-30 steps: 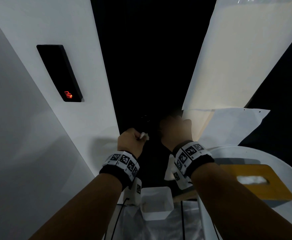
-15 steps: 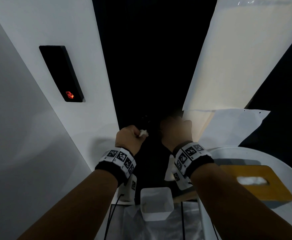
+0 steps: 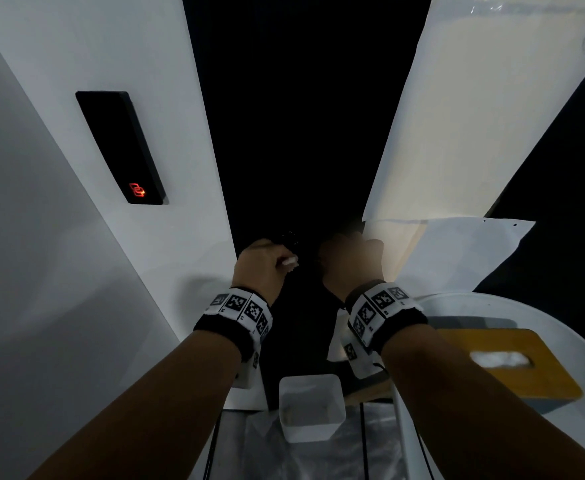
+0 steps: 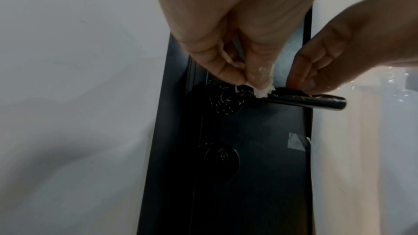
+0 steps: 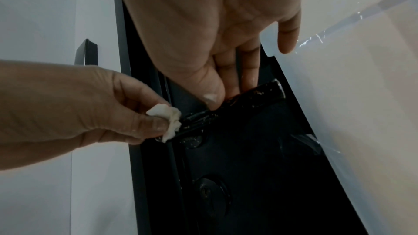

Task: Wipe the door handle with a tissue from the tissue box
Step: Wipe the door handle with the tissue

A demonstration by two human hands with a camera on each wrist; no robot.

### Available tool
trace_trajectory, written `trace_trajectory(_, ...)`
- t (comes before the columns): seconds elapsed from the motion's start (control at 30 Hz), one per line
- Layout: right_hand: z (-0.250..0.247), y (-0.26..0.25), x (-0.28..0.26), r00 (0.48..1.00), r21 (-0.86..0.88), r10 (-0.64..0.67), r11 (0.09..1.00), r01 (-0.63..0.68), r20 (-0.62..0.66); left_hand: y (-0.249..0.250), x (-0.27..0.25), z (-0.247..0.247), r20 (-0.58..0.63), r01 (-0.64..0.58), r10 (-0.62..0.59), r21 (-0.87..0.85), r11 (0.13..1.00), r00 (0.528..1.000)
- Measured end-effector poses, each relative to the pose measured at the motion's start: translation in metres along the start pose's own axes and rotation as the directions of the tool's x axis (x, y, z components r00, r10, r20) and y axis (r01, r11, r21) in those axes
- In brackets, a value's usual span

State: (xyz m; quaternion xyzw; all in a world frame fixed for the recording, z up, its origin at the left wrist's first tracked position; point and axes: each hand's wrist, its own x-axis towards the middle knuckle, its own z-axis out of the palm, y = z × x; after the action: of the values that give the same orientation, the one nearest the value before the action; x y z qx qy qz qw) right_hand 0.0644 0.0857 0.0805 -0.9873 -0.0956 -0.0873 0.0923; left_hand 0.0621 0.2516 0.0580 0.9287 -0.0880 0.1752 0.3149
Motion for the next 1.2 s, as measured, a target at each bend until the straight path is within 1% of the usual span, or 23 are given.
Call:
trace_trajectory(0.07,0.000,0.000,0.001,1.000,0.015,0.010,1.000,-0.010,0.001,0.001,0.000,0.002,0.005,-0.034,0.034,-0.013,0.999,0.999)
trace_trajectory(0.1,0.000,0.000,0.000,1.000,0.032,0.012,0.999,-0.012,-0.005,0.000,0.000,0.003,-0.003,-0.023,0.022,-0.033,0.999,1.000)
trace_trajectory(0.23,-0.001,-0.010,0.000,0.999,0.136,-0.026,0.990,0.032,-0.042,-0.004,0.000,0.001,0.000,0.153,-0.156,-0.188,0.970,0.988)
trace_trajectory(0.3,0.000,-0.019,0.001,0.998,0.144,-0.058,0.988,0.063,-0.040,-0.004,0.000,-0.001,0.005,0.170,-0.172,-0.207,0.964,0.985)
trace_trajectory(0.43,0.007,-0.031,0.003,0.995,0.103,-0.094,0.990,0.096,-0.026,-0.010,0.001,-0.005,0.001,0.147,-0.147,-0.089,0.985,0.989)
trace_trajectory(0.53,0.009,-0.036,0.002,0.995,0.060,-0.094,0.994,0.096,-0.031,-0.016,0.000,-0.006,0.009,0.138,-0.138,-0.069,0.988,0.990)
trace_trajectory(0.67,0.008,-0.032,-0.002,0.991,0.005,-0.084,0.996,0.085,-0.105,-0.017,0.002,-0.003,0.036,0.052,-0.051,-0.036,0.998,0.998)
trace_trajectory(0.73,0.005,-0.024,-0.004,0.993,-0.013,-0.058,0.998,0.057,-0.107,-0.015,0.005,-0.001,0.039,0.022,-0.022,-0.012,1.000,0.999)
trace_trajectory(0.87,0.003,-0.024,-0.005,0.994,-0.059,-0.072,0.996,0.067,-0.083,-0.011,0.010,0.000,0.053,0.022,-0.022,0.002,1.000,0.998)
trace_trajectory(1.03,0.009,-0.032,-0.003,0.988,-0.091,-0.095,0.992,0.084,-0.119,-0.008,0.010,-0.001,0.074,-0.007,0.004,0.047,0.999,0.997)
trace_trajectory(1.1,0.007,-0.026,-0.003,0.990,-0.101,-0.077,0.993,0.065,-0.122,-0.008,0.010,-0.001,0.076,0.008,-0.012,0.043,0.999,0.997)
trace_trajectory(1.2,-0.001,-0.007,-0.007,0.997,-0.121,-0.012,0.993,0.003,-0.073,-0.009,0.010,0.000,0.104,0.025,-0.028,0.031,0.999,0.994)
